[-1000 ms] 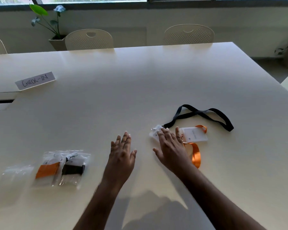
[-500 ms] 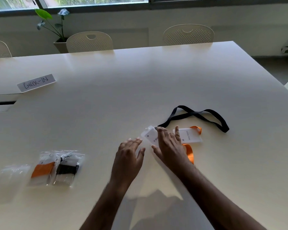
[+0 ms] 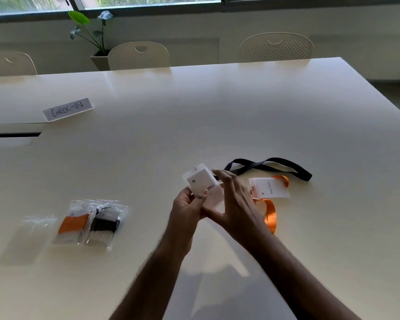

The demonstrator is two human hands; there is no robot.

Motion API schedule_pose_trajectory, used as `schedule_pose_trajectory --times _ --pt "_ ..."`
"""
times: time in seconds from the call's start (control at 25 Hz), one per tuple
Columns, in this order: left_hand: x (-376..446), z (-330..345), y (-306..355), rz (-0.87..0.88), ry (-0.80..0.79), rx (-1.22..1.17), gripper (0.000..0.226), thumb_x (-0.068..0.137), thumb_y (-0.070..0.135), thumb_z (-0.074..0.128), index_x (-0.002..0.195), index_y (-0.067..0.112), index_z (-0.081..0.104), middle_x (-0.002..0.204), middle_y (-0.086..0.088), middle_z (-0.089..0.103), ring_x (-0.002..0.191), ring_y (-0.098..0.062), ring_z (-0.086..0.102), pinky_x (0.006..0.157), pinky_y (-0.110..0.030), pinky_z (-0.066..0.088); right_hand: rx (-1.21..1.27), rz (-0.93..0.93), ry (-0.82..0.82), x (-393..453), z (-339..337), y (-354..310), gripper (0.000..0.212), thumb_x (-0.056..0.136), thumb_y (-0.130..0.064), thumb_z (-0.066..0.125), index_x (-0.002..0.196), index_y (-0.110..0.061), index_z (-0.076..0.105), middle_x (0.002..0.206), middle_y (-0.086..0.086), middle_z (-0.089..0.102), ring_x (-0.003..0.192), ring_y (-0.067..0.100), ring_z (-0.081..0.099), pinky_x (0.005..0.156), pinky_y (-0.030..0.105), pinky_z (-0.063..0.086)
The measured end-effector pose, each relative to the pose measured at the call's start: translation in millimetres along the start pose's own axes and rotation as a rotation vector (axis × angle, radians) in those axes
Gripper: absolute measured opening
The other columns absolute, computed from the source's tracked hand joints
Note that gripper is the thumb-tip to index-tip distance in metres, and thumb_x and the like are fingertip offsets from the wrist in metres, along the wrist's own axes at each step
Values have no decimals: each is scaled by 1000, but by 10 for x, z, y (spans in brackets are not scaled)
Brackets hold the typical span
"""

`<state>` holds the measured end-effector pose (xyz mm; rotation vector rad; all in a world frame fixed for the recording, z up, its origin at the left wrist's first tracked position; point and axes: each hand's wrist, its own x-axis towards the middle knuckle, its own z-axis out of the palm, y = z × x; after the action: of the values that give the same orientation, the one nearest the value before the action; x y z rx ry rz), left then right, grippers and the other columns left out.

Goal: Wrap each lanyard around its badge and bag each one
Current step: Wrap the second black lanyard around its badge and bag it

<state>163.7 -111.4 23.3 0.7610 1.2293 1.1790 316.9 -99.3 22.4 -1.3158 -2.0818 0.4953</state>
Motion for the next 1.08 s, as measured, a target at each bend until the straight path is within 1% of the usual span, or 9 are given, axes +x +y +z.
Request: schedule_pose_trajectory --times 0.08,0.2,0.36,0.48,0.64,0.76,0.84,0.92,1.08 --pt "-15 -88 88 36 13 21 28 103 20 60 131 17 61 109 -9 76 107 -26 75 89 -49 63 178 41 -86 -16 -3 -12 74 97 -57 59 153 -36 17 156 -5 29 125 1 44 96 12 48" --pt "-97 -185 249 55 -11 28 25 100 24 61 125 21 65 101 -1 78 104 -27 76 84 -49 64 304 118 -15 -36 7 -7 57 104 -50 42 155 -34 22 158 -4 32 122 -11 48 101 29 56" --pt "-226 -282 412 81 -55 64 36 91 32 63 125 21 66 106 -5 79 94 -36 78 80 -48 66 429 166 -30 67 37 -31 49 108 -43 42 156 -37 31 161 -3 39 140 11 46 110 35 47" --pt "-261 -396 484 77 -54 63 29 98 28 60 124 18 66 108 -10 78 93 -39 78 76 -49 66 594 208 -26 138 98 -68 44 111 -32 43 155 -35 38 160 -8 44 145 3 41 114 26 40" --pt "-318 -502 534 58 -96 90 27 98 34 58 120 23 69 107 -4 77 101 -29 76 80 -49 65 368 154 -56 141 242 -126 65 103 -19 62 158 -32 31 161 -13 41 141 -6 42 110 18 41" --pt "-368 -551 568 87 -110 103 31 98 36 56 115 14 69 97 -4 78 88 -26 77 82 -53 64 439 180 -35 167 363 -275 48 102 -18 63 146 -29 45 141 -15 59 128 0 55 100 15 49" --pt "-378 -622 600 110 -98 122 35 99 38 55 116 11 68 98 -7 78 86 -35 77 71 -49 65 565 200 37 193 475 -369 30 103 -14 60 131 -22 56 125 -10 71 119 4 66 93 25 58" --pt "-370 -723 642 132 -77 125 34 101 39 53 118 13 66 101 -11 77 84 -41 77 56 -39 63 637 232 88 208 575 -457 16 103 -11 61 119 -15 61 112 -4 76 108 5 71 85 23 57" --pt "-332 -941 745 125 -80 76 35 106 36 47 121 9 62 97 -18 77 69 -29 74 47 -29 54 748 260 87 218 712 -601 5 102 -11 64 107 -12 67 93 4 80 88 15 77 82 35 60"
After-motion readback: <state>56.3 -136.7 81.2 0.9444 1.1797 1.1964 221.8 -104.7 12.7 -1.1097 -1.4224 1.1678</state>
